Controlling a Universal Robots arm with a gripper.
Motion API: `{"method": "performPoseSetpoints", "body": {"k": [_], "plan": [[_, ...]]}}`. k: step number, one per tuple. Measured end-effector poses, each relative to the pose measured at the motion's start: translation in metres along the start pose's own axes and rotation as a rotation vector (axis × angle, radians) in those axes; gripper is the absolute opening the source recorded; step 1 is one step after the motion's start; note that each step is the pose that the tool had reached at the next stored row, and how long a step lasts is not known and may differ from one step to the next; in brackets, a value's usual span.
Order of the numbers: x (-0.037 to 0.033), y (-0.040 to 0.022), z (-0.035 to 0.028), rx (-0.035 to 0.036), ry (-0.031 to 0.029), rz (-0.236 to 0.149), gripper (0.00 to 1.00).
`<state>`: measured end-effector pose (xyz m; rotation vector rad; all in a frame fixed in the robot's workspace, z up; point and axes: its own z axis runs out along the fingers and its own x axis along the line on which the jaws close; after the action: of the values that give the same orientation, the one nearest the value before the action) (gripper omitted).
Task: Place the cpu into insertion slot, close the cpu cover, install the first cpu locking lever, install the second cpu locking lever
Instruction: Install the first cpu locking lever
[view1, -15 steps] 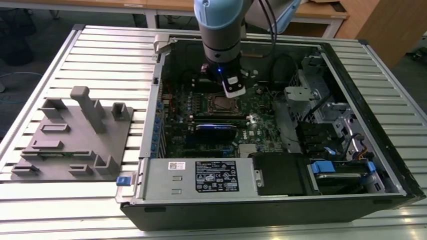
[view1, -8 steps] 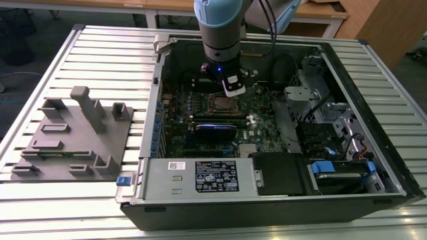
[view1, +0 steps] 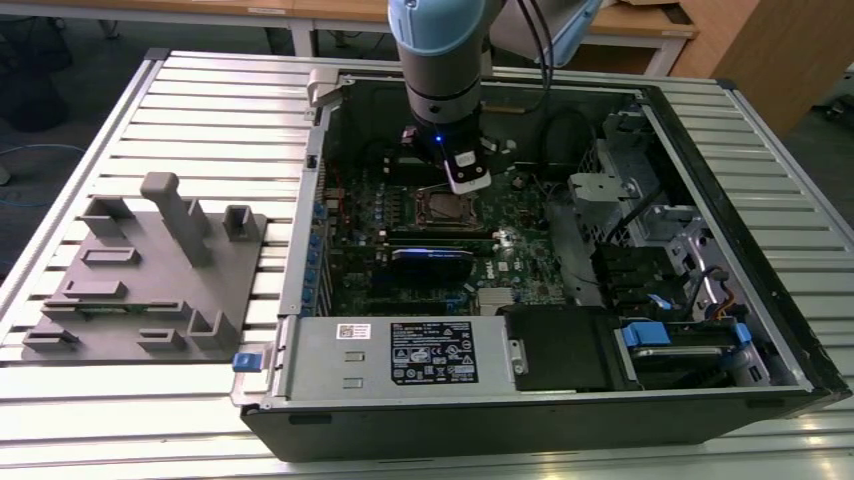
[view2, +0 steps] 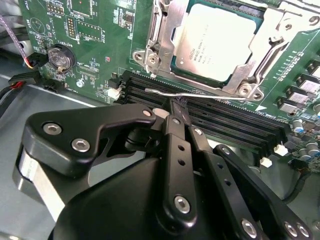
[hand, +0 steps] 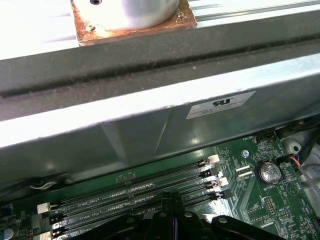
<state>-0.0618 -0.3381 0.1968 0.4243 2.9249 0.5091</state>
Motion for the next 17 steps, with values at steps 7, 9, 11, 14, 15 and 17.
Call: {"method": "performPoseSetpoints", "body": {"k": [7, 9, 11, 14, 15, 17], "plan": [[-0.0001, -0.0003, -0.0004, 0.0, 0.0, 0.0, 0.11], [-0.0002, -0.0003, -0.0005, 0.0001, 0.0, 0.0, 0.11], [-0.0001, -0.0003, -0.0005, 0.0001, 0.0001, 0.0, 0.11], [-0.0001, -0.0004, -0.0005, 0.0001, 0.0, 0.0, 0.11], [-0.0002, -0.0004, -0.0005, 0.0001, 0.0, 0.0, 0.11], [-0.0002, -0.0004, -0.0005, 0.0001, 0.0001, 0.0, 0.11]]}}
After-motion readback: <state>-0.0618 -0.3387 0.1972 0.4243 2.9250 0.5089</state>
